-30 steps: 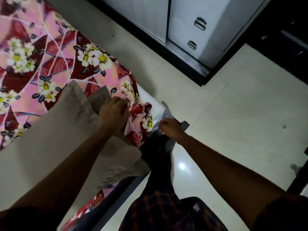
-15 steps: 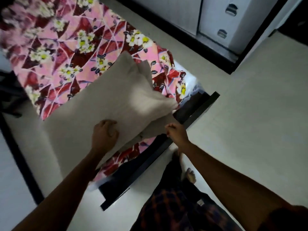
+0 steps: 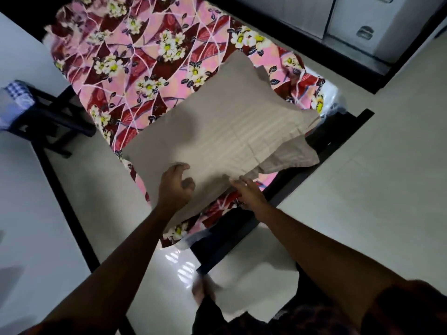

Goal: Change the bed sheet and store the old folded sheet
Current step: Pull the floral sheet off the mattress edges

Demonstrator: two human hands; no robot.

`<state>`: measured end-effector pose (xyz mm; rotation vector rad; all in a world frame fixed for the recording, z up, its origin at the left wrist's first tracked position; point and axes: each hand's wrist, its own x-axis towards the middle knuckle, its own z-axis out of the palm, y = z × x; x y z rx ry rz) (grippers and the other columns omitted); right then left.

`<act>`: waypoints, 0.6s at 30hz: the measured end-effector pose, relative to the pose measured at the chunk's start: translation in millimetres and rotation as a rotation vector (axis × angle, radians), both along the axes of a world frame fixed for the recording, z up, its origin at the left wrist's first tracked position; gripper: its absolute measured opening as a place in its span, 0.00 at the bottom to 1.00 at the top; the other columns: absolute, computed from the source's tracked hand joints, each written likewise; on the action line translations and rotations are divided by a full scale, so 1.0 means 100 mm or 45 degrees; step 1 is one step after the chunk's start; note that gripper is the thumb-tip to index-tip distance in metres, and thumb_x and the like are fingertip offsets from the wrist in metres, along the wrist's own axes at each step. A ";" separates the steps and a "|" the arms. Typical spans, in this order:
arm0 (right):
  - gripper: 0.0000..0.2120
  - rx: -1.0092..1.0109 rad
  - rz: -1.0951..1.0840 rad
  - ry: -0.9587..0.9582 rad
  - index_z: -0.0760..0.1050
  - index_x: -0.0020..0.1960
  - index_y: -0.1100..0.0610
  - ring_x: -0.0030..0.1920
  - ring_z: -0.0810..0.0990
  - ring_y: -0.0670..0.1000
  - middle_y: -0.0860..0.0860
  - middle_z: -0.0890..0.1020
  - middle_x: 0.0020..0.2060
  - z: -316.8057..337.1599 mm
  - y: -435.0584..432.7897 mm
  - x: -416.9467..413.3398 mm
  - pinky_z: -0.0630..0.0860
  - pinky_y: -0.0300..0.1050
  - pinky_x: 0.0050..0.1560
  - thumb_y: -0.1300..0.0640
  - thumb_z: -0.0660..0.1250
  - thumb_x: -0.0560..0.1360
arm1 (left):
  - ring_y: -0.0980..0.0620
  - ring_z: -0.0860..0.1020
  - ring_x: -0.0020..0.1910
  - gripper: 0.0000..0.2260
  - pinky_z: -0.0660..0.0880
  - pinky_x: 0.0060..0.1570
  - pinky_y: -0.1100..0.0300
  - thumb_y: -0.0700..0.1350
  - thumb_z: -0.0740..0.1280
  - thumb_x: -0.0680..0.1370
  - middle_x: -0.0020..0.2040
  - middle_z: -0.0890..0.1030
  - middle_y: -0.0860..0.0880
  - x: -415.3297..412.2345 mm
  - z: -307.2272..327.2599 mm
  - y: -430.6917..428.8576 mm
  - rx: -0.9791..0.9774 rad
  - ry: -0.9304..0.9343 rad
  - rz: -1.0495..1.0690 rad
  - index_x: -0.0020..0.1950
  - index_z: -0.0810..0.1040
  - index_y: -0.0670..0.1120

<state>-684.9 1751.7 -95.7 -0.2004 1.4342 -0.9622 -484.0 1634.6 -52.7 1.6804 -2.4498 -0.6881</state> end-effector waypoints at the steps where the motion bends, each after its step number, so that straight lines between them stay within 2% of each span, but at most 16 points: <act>1: 0.22 0.003 -0.069 -0.027 0.73 0.61 0.50 0.53 0.79 0.45 0.45 0.81 0.53 -0.02 -0.08 0.16 0.73 0.43 0.60 0.39 0.72 0.74 | 0.41 0.78 0.59 0.21 0.76 0.61 0.47 0.50 0.64 0.71 0.59 0.80 0.42 0.11 -0.03 -0.06 -0.013 0.050 -0.036 0.61 0.80 0.41; 2: 0.35 0.012 -0.148 -0.026 0.70 0.68 0.48 0.61 0.77 0.48 0.45 0.79 0.60 -0.02 -0.15 0.32 0.72 0.50 0.66 0.31 0.73 0.68 | 0.41 0.77 0.60 0.21 0.74 0.63 0.48 0.50 0.64 0.72 0.60 0.79 0.43 0.20 -0.04 -0.13 -0.013 0.069 -0.054 0.61 0.80 0.42; 3: 0.43 0.020 -0.228 -0.018 0.65 0.74 0.45 0.67 0.74 0.51 0.44 0.75 0.66 -0.05 -0.21 0.49 0.71 0.56 0.69 0.29 0.73 0.65 | 0.42 0.76 0.62 0.20 0.72 0.65 0.51 0.48 0.65 0.72 0.61 0.79 0.43 0.31 -0.06 -0.20 -0.005 0.077 -0.075 0.62 0.80 0.43; 5: 0.46 -0.037 -0.401 0.011 0.57 0.79 0.45 0.72 0.70 0.55 0.47 0.70 0.71 -0.18 -0.33 0.78 0.70 0.62 0.70 0.33 0.73 0.69 | 0.42 0.75 0.63 0.19 0.69 0.65 0.54 0.44 0.68 0.72 0.61 0.79 0.43 0.52 -0.14 -0.35 -0.008 0.137 -0.120 0.63 0.80 0.43; 7: 0.48 -0.035 -0.532 0.065 0.56 0.79 0.46 0.72 0.70 0.55 0.48 0.70 0.73 -0.06 -0.46 1.13 0.71 0.61 0.70 0.34 0.74 0.67 | 0.42 0.75 0.63 0.19 0.68 0.65 0.57 0.41 0.69 0.71 0.61 0.80 0.43 0.80 -0.22 -0.48 0.037 0.214 -0.194 0.62 0.80 0.42; 8: 0.48 -0.037 -0.615 0.116 0.56 0.79 0.48 0.70 0.71 0.54 0.49 0.70 0.72 -0.09 -0.50 1.28 0.73 0.55 0.68 0.36 0.75 0.68 | 0.42 0.76 0.63 0.20 0.69 0.65 0.57 0.42 0.68 0.70 0.61 0.80 0.42 0.95 -0.25 -0.55 0.065 0.254 -0.255 0.62 0.80 0.41; 9: 0.45 -0.042 -0.718 0.188 0.56 0.79 0.51 0.68 0.72 0.51 0.49 0.72 0.70 -0.13 -0.55 1.44 0.76 0.43 0.64 0.40 0.75 0.71 | 0.42 0.76 0.62 0.21 0.69 0.65 0.57 0.43 0.66 0.69 0.60 0.80 0.42 1.10 -0.27 -0.62 0.089 0.287 -0.306 0.62 0.80 0.41; 10: 0.42 -0.052 -0.815 0.272 0.57 0.79 0.54 0.65 0.73 0.49 0.49 0.73 0.66 -0.10 -0.57 1.57 0.75 0.29 0.55 0.45 0.75 0.74 | 0.43 0.76 0.63 0.21 0.69 0.66 0.58 0.42 0.66 0.69 0.61 0.79 0.42 1.21 -0.30 -0.67 0.106 0.320 -0.334 0.63 0.80 0.41; 11: 0.40 -0.040 -0.871 0.381 0.58 0.79 0.56 0.65 0.73 0.49 0.50 0.74 0.64 -0.10 -0.61 1.75 0.71 0.23 0.49 0.48 0.75 0.75 | 0.44 0.76 0.63 0.21 0.69 0.66 0.59 0.42 0.68 0.70 0.62 0.79 0.42 1.36 -0.30 -0.72 0.139 0.354 -0.333 0.63 0.79 0.41; 12: 0.41 0.007 -0.858 0.546 0.58 0.78 0.56 0.67 0.72 0.51 0.51 0.74 0.65 -0.09 -0.63 1.93 0.68 0.23 0.51 0.48 0.75 0.74 | 0.44 0.75 0.64 0.20 0.68 0.67 0.59 0.41 0.69 0.72 0.63 0.79 0.43 1.51 -0.30 -0.75 0.169 0.381 -0.328 0.64 0.78 0.42; 13: 0.43 0.079 -0.792 0.750 0.58 0.78 0.55 0.71 0.70 0.54 0.53 0.72 0.68 -0.06 -0.63 2.11 0.69 0.30 0.59 0.45 0.76 0.72 | 0.45 0.75 0.65 0.20 0.69 0.67 0.58 0.41 0.71 0.73 0.63 0.78 0.44 1.66 -0.30 -0.77 0.209 0.399 -0.329 0.65 0.78 0.43; 14: 0.44 0.174 -0.678 0.991 0.57 0.78 0.52 0.74 0.66 0.57 0.56 0.69 0.72 -0.04 -0.63 2.27 0.68 0.42 0.68 0.41 0.75 0.71 | 0.47 0.75 0.65 0.20 0.70 0.67 0.57 0.41 0.72 0.74 0.64 0.78 0.45 1.80 -0.29 -0.79 0.259 0.411 -0.313 0.66 0.77 0.45; 15: 0.43 0.240 -0.503 1.225 0.57 0.78 0.49 0.75 0.63 0.59 0.57 0.66 0.75 -0.06 -0.63 2.39 0.65 0.53 0.71 0.39 0.73 0.70 | 0.48 0.75 0.64 0.19 0.71 0.66 0.56 0.42 0.72 0.75 0.63 0.79 0.45 1.93 -0.29 -0.79 0.290 0.415 -0.296 0.66 0.77 0.45; 16: 0.39 0.234 -0.316 1.413 0.59 0.77 0.48 0.75 0.62 0.60 0.57 0.64 0.76 -0.04 -0.67 2.52 0.63 0.60 0.72 0.38 0.71 0.72 | 0.48 0.76 0.63 0.19 0.72 0.65 0.56 0.41 0.73 0.75 0.63 0.80 0.46 2.05 -0.28 -0.84 0.303 0.423 -0.286 0.66 0.77 0.44; 18: 0.30 0.070 -0.002 1.701 0.66 0.71 0.49 0.72 0.66 0.62 0.58 0.67 0.74 -0.04 -0.81 2.72 0.64 0.65 0.71 0.41 0.67 0.73 | 0.49 0.76 0.63 0.19 0.72 0.62 0.58 0.40 0.73 0.75 0.62 0.80 0.47 2.25 -0.28 -0.97 0.323 0.426 -0.266 0.66 0.77 0.44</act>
